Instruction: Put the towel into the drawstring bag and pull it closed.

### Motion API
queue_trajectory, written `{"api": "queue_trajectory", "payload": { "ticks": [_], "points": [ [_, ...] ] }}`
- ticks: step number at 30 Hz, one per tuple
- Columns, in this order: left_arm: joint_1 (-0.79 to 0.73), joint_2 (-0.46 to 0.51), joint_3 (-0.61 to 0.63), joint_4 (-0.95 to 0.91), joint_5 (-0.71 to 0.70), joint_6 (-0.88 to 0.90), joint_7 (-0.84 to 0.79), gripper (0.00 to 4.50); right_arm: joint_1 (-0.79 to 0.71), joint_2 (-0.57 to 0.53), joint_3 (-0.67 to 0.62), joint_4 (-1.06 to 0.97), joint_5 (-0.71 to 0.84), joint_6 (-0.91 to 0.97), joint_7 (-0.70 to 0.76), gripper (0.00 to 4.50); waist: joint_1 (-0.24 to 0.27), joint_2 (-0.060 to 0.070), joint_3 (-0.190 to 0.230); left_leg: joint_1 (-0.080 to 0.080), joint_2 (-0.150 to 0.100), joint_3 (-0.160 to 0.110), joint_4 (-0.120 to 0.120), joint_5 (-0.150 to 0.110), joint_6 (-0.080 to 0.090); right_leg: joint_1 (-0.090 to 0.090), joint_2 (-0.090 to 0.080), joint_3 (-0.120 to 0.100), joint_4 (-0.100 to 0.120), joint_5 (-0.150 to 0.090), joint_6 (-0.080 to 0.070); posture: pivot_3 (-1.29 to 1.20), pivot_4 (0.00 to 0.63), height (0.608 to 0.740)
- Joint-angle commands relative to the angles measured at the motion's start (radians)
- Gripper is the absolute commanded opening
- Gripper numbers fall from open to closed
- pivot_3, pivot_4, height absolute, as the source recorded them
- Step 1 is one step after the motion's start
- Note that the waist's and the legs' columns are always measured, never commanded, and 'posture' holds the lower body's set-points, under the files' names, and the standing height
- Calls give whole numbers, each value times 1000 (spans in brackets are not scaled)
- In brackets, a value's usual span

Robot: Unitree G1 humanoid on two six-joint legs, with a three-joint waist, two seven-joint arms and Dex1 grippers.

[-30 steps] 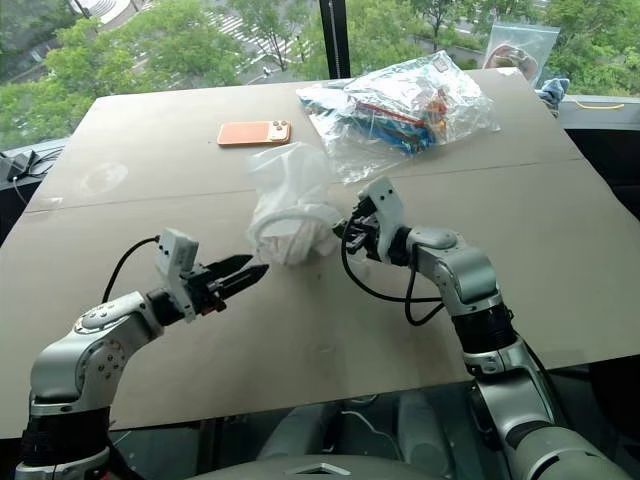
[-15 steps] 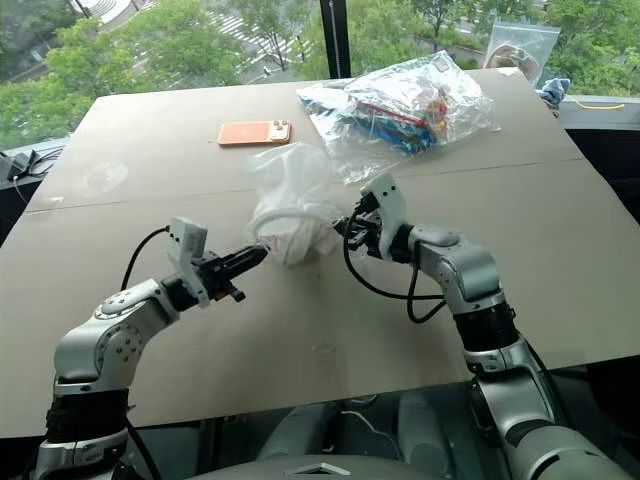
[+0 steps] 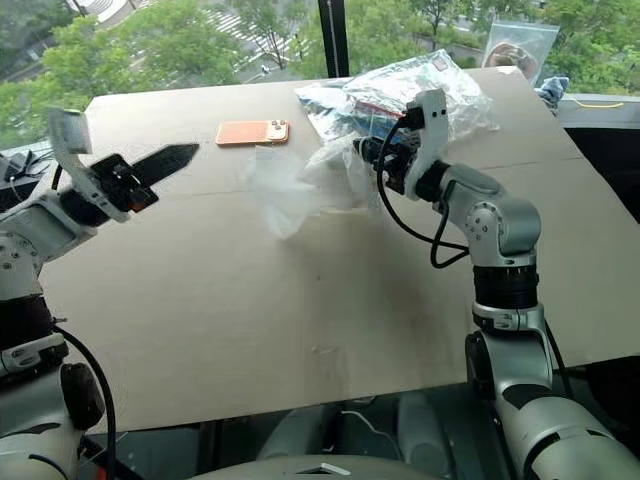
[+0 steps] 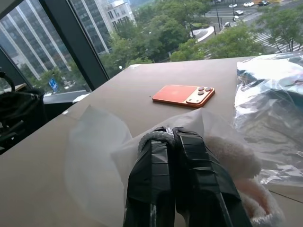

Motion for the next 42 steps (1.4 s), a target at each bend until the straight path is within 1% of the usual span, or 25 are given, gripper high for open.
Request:
{"api": "queue_trajectory", "payload": {
  "ticks": [1, 2, 3, 4, 5, 6, 8, 10, 11, 13, 15, 17, 19, 21, 23, 25, 27, 30, 33, 35, 37, 38, 40, 42],
  "points": [
    [175, -77, -116, -196, 44, -49, 15, 1037, 22, -9, 22, -34, 2, -10, -3, 0, -7, 0, 0, 0, 0, 0, -1, 0, 1, 0, 0, 0, -1, 0, 0, 0, 150, 740],
    [209, -89, -133, -217, 63, -67, 23, 1473, 26, -10, 26, -36, 2, -10, -5, 0, -7, 0, 0, -1, 0, 0, -1, 0, 1, -1, 0, 0, -2, 0, 0, 0, 150, 740],
    [256, -131, -159, -240, 81, -86, 50, 1828, 34, -11, 35, -47, 0, -6, -7, 0, -8, -1, 1, -2, 0, 0, -1, 0, 1, -2, 0, 0, -3, 0, 0, 0, 150, 740],
    [285, -162, -175, -255, 91, -97, 72, 2286, 39, -13, 42, -53, 0, -4, -7, 0, -8, -1, 1, -3, 1, 0, -1, 0, 1, -4, 1, 0, -1, 0, 0, 0, 150, 740],
    [306, -197, -187, -269, 88, -105, 85, 2749, 43, -14, 46, -61, 5, 1, -7, 0, -5, 0, 1, -3, 2, 0, -2, 0, 0, -4, 1, 0, 0, 0, 0, 0, 150, 740],
    [304, -247, -213, -271, 121, -146, 124, 3197, 47, -17, 50, -68, 9, 8, -7, 0, -2, 0, 1, -2, 2, 1, -1, 0, 0, -4, 1, 0, 0, 0, 0, 0, 150, 740],
    [224, -386, -203, -237, 99, -170, 227, 3197, 56, -34, 67, -69, -3, 13, -3, 0, 12, 1, 1, -1, 2, 1, 0, 0, 0, -2, 1, 0, 1, 1, -2, 0, 150, 740],
    [76, -495, -208, -131, 131, -230, 285, 3197, 58, -51, 74, -35, -21, 9, -5, 0, 42, 0, 1, -1, 1, -1, 5, 0, 1, 2, 1, -4, 0, 2, -2, 0, 150, 740],
    [-2, -530, -211, -65, 155, -268, 290, 3197, 58, -59, 77, -11, -30, 4, -3, 0, 53, -3, 1, -1, 1, -3, 7, 0, 1, 3, 2, -7, -1, 2, -2, 0, 150, 740],
    [-168, -589, -190, 109, 200, -370, 315, 3197, 52, -75, 86, 48, -52, -8, -1, 0, 55, -4, 0, -2, 1, -5, 8, 0, 0, 4, 3, -8, -2, 4, -3, 0, 150, 740],
    [-279, -616, -167, 242, 215, -435, 316, 3197, 46, -87, 95, 90, -69, -20, 0, 0, 51, -4, 0, -2, 1, -2, 8, 0, 0, 4, 3, -6, -2, 4, -3, 0, 150, 740],
    [-391, -621, -171, 382, 258, -512, 290, 3197, 33, -102, 100, 166, -104, -50, -6, 0, 41, -3, 0, -2, 1, 0, 7, 0, 1, 3, 2, -3, -4, 4, -3, 0, 150, 740],
    [-503, -629, -186, 526, 301, -582, 251, 3197, 14, -141, 150, 284, -191, -111, -7, 0, 26, -4, 0, -4, 1, 0, 5, 0, 1, 2, 2, -4, -8, 4, -3, 0, 150, 740],
    [-563, -637, -202, 613, 330, -620, 211, 3197, 2, -153, 164, 348, -219, -132, 7, 0, 23, -4, 0, -4, 1, 0, 5, 0, 1, 1, 1, -5, -9, 4, -3, 0, 150, 740],
    [-588, -647, -207, 665, 350, -641, 185, 3197, -1, -144, 142, 358, -186, -102, 39, 0, 15, -4, 0, -5, 1, 0, 5, 0, 1, 1, 1, -6, -9, 4, -3, 0, 150, 740],
    [-600, -654, -217, 701, 368, -654, 150, 3197, 22, -143, 151, 323, -170, -60, 68, 0, 4, -4, 0, -5, 2, 0, 4, 0, 1, 1, 1, -5, -9, 4, -3, 0, 150, 740],
    [-605, -657, -229, 722, 391, -682, 128, 3197, 69, -125, 147, 242, -119, 3, 96, 0, -2, -4, 0, -5, 2, 0, 4, 0, 1, 1, 1, -5, -9, 4, -3, 0, 150, 740],
    [-598, -643, -208, 692, 375, -659, 108, 3197, 133, -93, 111, 100, -13, 104, 122, 0, -6, -4, 0, -5, 2, -1, 4, 0, 1, 0, 2, -5, -8, 4, -3, 0, 150, 740],
    [-566, -591, -185, 612, 354, -606, 88, 3197, 165, -35, 16, -6, 98, 159, 86, 0, -9, -4, 0, -5, 2, -1, 4, 0, 1, 0, 2, -4, -6, 4, -3, 0, 150, 740],
    [-557, -561, -178, 588, 351, -574, 87, 3197, 146, -4, -63, -8, 150, 166, 44, 0, -9, -3, 0, -5, 2, -1, 4, 0, 1, -1, 2, -4, -5, 4, -3, 0, 150, 740],
    [-555, -551, -203, 579, 374, -580, 76, 3197, 121, 8, -116, -22, 205, 188, 25, 0, 2, -3, 0, -4, 2, -1, 5, 0, 1, -1, 2, -4, -4, 4, -3, 0, 150, 740],
    [-560, -554, -205, 576, 373, -579, 75, 3197, 103, 20, -151, -32, 256, 210, 14, 0, 8, -3, 0, -4, 2, -2, 5, 0, 1, 0, 3, -5, -5, 4, -3, 0, 150, 740],
    [-576, -559, -194, 562, 356, -567, 81, 3197, 58, 47, -246, -64, 406, 264, -12, 0, 13, -3, 0, -4, 1, -3, 6, 0, 1, 1, 3, -6, -5, 4, -3, 0, 150, 740],
    [-585, -556, -174, 546, 338, -549, 90, 3197, 33, 56, -310, -96, 521, 303, -48, 0, 15, -3, 1, -6, 1, -4, 6, 0, 1, 0, 2, -7, -6, 4, -3, 0, 150, 740]
  ]
}}
